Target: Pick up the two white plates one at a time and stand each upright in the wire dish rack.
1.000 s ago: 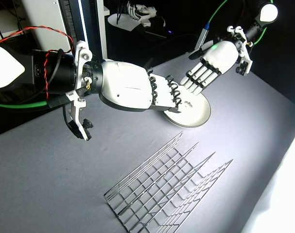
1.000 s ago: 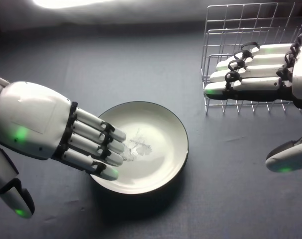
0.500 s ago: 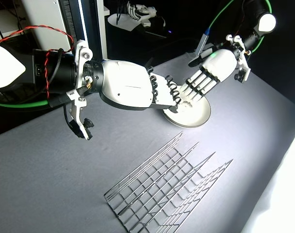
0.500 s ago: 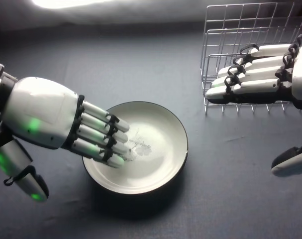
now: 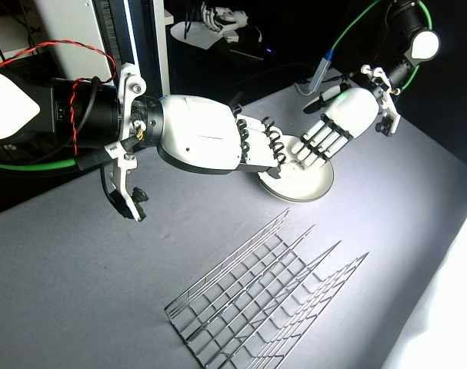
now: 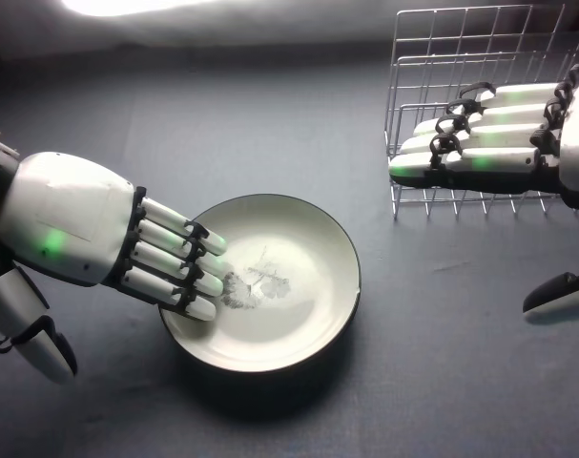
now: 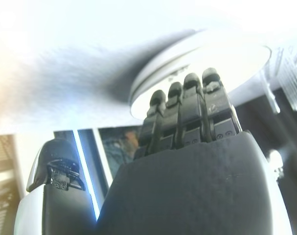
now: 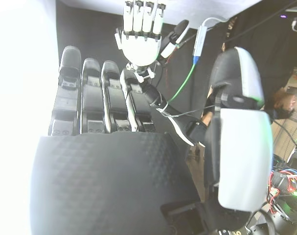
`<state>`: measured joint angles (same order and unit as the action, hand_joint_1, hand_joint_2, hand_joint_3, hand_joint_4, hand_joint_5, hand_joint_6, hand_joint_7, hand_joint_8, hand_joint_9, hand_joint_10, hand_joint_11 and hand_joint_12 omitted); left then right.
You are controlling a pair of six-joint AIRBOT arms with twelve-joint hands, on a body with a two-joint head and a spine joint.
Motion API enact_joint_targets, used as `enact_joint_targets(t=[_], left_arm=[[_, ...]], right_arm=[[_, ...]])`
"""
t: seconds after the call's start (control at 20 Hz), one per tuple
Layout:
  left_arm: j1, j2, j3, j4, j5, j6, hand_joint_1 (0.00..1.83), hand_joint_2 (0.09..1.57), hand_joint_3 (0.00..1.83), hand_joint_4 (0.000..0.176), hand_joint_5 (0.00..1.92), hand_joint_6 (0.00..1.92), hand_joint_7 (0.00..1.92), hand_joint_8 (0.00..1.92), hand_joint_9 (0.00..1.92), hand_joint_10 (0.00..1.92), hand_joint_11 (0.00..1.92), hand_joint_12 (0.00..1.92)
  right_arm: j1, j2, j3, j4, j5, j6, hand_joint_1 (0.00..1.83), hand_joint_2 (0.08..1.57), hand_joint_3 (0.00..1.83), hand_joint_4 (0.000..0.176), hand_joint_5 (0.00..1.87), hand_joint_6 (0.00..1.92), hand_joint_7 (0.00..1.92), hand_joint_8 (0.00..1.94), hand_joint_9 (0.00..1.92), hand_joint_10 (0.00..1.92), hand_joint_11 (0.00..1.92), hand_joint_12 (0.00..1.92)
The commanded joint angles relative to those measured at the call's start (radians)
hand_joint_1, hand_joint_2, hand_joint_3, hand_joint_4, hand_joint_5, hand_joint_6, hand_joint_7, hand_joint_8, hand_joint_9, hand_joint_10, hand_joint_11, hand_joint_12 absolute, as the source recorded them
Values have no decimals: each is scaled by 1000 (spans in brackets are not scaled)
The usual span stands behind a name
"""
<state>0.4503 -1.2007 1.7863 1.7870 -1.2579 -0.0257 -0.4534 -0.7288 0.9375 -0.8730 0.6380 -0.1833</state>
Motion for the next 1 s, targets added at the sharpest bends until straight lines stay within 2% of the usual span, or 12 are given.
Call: enact_joint_targets(t=[0.0,0.2,0.25,0.45,0.5,0.55,0.6,0.85,0.9,0.95], left_arm=[[0,-1,9,-69,-41,1,0,1110,7,0,0,0,0,0,0,0,0,0],[2,-12,33,-64,-41,2,0,1109,6,0,0,0,0,0,0,0,0,0],[2,-15,40,-58,-41,2,0,1106,4,0,0,0,0,0,0,0,0,0],[16,-28,64,-38,-41,3,0,1107,4,0,0,0,0,0,0,0,0,0],[21,-30,68,-32,-41,3,0,1113,5,0,0,0,0,0,0,0,0,0],[25,-31,70,-27,-41,3,0,1115,6,0,0,0,0,0,0,0,0,0],[28,-31,71,-23,-41,3,0,1110,4,0,0,0,0,0,0,0,0,0],[47,-33,64,-14,-41,10,0,1111,3,0,0,0,0,0,0,0,0,0],[48,-33,61,-10,-41,12,0,1119,7,0,0,0,0,0,0,0,0,0],[51,-33,58,-8,-41,14,0,1123,8,0,0,0,0,0,0,0,0,0]], right_arm=[[8,3,2,47,83,0,551,1055,2,0,11,2,30,1,56,2,0,497],[3,3,2,33,88,0,542,1039,0,0,30,6,34,2,55,2,0,511],[0,2,2,27,91,-1,502,1041,0,0,7,1,6,0,33,0,0,462],[-17,-1,3,24,121,-3,523,1040,0,0,24,4,36,4,65,5,0,522],[-24,-1,5,24,136,-9,515,1038,0,0,18,0,27,0,56,1,0,510],[-34,-1,7,24,153,-11,520,1048,3,0,3,0,5,0,15,1,0,398],[-43,-1,10,21,164,-14,535,1040,0,0,16,3,13,2,25,6,0,418],[-53,-27,61,-36,213,-20,533,1057,7,0,0,0,0,0,14,0,0,431],[-53,-37,78,-56,226,-21,623,1070,10,0,0,0,0,0,9,0,0,430],[-52,-54,114,-104,248,-31,810,1059,0,0,0,0,12,3,45,11,0,579]])
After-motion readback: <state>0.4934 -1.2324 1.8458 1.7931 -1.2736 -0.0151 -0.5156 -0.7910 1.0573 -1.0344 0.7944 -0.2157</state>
